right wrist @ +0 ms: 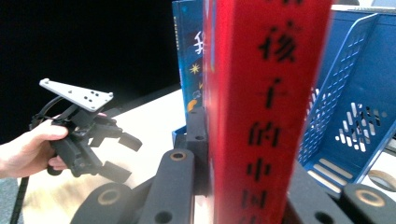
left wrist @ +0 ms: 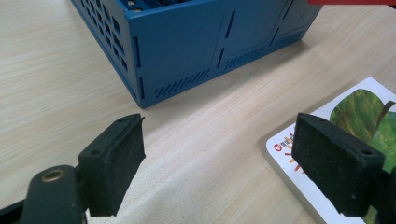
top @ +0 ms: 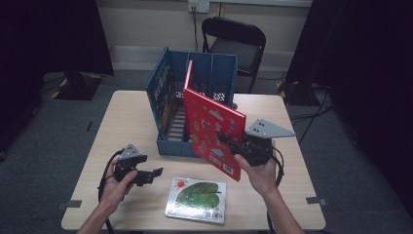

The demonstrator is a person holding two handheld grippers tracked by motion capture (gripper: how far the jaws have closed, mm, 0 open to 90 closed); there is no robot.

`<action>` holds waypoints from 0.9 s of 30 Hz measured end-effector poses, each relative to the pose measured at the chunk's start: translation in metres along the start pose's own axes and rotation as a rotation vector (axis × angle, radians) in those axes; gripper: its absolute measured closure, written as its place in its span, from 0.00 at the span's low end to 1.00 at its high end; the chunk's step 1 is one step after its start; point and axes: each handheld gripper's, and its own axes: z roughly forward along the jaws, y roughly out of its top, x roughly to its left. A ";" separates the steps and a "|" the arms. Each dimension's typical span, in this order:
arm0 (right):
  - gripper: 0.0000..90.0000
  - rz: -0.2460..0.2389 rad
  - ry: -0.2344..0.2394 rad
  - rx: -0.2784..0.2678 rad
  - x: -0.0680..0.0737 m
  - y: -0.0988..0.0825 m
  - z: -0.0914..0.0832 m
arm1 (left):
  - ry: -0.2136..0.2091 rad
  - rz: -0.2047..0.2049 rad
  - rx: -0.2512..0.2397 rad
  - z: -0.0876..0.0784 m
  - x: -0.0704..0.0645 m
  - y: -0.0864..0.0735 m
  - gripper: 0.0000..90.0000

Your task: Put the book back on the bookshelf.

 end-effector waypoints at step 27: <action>0.89 0.023 -0.122 0.000 -0.010 0.019 0.039 | -0.010 0.004 0.002 0.000 -0.006 0.001 0.18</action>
